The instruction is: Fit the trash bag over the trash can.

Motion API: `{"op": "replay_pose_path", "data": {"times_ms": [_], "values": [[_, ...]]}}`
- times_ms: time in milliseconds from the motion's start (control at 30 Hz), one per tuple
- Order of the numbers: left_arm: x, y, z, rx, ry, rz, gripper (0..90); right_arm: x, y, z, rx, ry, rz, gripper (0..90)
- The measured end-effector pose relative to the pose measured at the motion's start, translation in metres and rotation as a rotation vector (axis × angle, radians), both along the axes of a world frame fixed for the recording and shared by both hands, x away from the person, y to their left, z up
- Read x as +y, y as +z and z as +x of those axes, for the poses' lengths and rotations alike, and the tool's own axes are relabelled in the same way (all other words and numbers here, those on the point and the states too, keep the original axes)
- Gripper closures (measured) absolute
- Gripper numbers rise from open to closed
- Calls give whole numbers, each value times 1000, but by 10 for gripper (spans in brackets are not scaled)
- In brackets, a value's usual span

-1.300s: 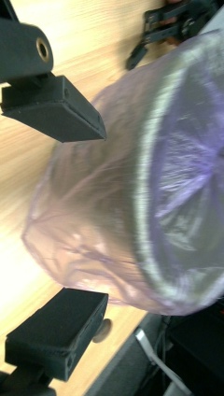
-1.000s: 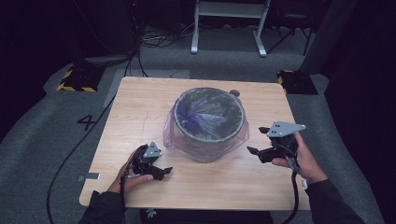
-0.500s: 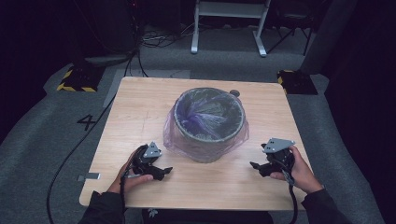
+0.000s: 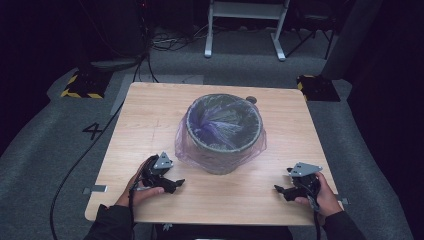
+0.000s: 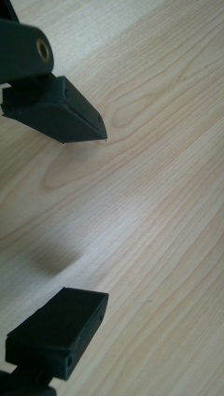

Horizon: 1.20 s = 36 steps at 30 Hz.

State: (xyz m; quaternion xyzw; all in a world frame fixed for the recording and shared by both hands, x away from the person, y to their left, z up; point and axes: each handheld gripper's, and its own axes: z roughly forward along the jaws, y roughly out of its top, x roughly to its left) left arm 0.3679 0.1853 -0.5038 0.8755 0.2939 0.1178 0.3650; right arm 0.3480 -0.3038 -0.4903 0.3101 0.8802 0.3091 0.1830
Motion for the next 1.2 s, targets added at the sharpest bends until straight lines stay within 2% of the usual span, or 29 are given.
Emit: {"op": "replay_pose_path", "data": {"times_ms": [100, 233, 1200], "values": [[0, 0, 0, -1, 0, 1, 126, -11, -3, -4, -18, -31, 35, 166], [0, 0, 0, 1, 1, -1, 125, -28, -13, -7, 19, -73, 172, 166], [-1, 0, 1, -1, -5, 2, 121, -30, -13, -7, 18, -78, 163, 143]]}}
